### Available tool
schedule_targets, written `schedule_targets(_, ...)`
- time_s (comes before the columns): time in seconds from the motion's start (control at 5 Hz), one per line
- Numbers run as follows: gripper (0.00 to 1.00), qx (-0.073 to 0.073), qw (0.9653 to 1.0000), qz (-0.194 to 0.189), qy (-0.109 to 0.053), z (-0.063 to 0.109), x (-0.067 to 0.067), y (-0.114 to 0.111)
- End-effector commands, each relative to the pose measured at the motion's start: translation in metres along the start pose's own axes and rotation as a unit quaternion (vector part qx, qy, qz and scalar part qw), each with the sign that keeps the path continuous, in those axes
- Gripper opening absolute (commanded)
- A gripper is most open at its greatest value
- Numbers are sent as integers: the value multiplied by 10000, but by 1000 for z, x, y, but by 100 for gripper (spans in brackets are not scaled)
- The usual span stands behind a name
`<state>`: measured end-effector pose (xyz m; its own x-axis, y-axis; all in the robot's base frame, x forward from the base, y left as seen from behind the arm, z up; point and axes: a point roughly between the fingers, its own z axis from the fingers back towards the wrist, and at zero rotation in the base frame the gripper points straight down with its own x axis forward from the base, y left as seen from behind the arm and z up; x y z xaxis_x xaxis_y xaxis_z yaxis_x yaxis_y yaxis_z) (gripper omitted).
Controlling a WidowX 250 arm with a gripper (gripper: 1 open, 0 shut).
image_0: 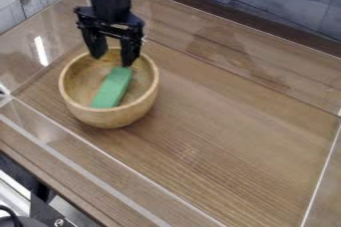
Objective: Move green object from inside the wooden bowl to the table next to it
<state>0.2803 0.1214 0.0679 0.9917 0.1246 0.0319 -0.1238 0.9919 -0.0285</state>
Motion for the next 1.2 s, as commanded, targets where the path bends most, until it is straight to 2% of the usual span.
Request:
schedule_targets(0.0, 100, 87, 9997, -31, -236, 14, 13, -5)
schedule_targets(0.2, 100, 130, 9998, 64, -155, 4, 11, -7)
schedule_targets(0.4, 0, 170, 9997, 165, -91, -4, 9, -9)
schedule_targets(0.6, 0, 179, 9994, 273, -67, -7, 8, -10)
schedule_targets(1.0, 0, 167, 9998, 131, 28, -16, 13, 6)
